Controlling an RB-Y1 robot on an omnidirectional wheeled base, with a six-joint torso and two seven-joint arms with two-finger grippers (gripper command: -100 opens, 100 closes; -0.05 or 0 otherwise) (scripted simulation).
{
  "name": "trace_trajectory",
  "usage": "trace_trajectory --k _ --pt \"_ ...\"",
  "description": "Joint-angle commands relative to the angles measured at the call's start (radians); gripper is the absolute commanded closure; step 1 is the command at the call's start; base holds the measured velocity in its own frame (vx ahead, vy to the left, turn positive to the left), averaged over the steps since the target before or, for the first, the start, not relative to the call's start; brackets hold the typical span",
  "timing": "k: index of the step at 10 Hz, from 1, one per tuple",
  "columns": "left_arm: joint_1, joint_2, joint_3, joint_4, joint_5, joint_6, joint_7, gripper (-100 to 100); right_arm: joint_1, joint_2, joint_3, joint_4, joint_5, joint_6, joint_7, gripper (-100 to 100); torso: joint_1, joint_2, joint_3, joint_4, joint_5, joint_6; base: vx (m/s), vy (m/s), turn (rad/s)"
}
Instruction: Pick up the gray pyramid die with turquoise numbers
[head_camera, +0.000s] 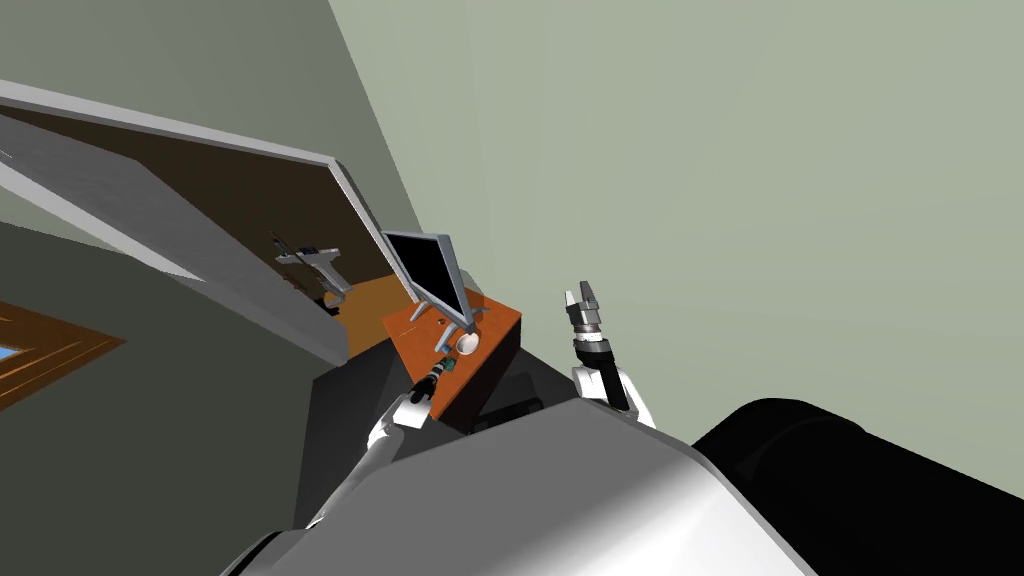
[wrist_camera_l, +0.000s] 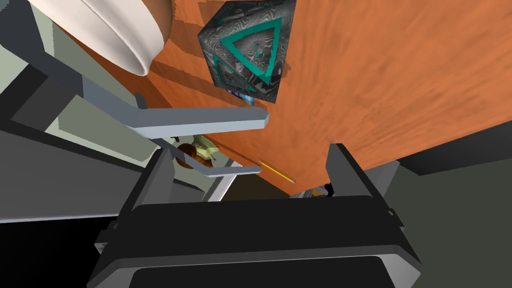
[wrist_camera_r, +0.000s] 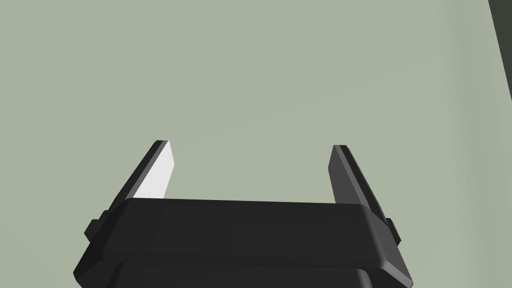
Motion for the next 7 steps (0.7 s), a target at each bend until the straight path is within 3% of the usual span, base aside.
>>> trace_trajectory --k 1,7 --pt "-0.006 -0.005 0.008 0.039 -0.003 -0.006 -0.009 -100 0.000 0.000 0.000 0.000 0.000 0.000 0.000 0 0.000 0.000 0.000 0.000 0.000 0.000 0.070 -0.001 -0.040" --pt "-0.021 -0.022 0.014 0.138 0.006 0.008 -0.039 -100 0.000 0.000 0.000 0.000 0.000 0.000 0.000 0 -0.001 0.002 0.001 0.000 0.000 0.000 0.050 -0.014 -0.050"
